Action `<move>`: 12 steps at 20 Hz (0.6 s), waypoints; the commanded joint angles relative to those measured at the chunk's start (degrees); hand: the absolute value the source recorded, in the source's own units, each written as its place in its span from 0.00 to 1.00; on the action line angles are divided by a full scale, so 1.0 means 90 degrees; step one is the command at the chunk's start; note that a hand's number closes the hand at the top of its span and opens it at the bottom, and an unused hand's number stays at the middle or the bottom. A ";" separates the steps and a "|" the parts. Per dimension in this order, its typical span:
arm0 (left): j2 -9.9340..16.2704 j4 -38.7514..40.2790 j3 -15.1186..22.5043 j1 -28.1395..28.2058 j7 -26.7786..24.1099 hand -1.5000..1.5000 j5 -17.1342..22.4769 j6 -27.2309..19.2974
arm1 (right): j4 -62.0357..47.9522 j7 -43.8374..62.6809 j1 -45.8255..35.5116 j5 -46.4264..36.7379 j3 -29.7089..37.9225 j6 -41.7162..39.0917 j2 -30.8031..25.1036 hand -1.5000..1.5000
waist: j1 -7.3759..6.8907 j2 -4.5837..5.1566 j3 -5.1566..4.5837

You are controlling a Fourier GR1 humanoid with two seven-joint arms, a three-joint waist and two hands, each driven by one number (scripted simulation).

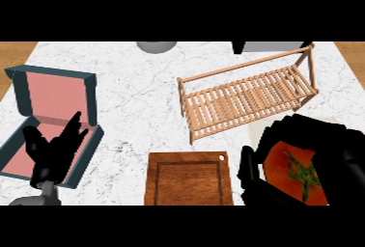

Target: Pick the tomato from the placemat and place it in the tiered shelf

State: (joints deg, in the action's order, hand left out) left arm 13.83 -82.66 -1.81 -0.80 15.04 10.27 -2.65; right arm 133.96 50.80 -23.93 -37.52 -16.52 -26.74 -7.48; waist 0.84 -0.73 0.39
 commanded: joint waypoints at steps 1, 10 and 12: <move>-0.0017 0.0345 -0.0009 0.0171 0.0023 0.50 0.0066 0.0151 | 0.0455 0.0897 -0.1085 0.1217 0.1168 -0.0692 0.0218 1.00 | -0.0044 0.0052 -0.0062; -0.0212 0.0284 0.0149 0.0190 0.0102 0.50 -0.0080 0.0044 | -0.1704 0.1092 -0.3545 0.2507 0.3146 -0.0972 -0.0862 1.00 | -0.0058 0.0049 -0.0056; 0.0047 0.0382 -0.0171 -0.0225 0.0420 0.50 0.0190 0.0195 | -0.2485 0.0686 -0.3925 0.2739 0.3348 -0.0914 -0.1113 1.00 | -0.0091 0.0076 -0.0053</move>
State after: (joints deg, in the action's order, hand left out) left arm 13.63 -82.16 -2.07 -0.86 15.66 10.51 -1.61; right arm 119.85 53.59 -51.60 -17.54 9.07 -31.55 -13.34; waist 0.19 -0.58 0.35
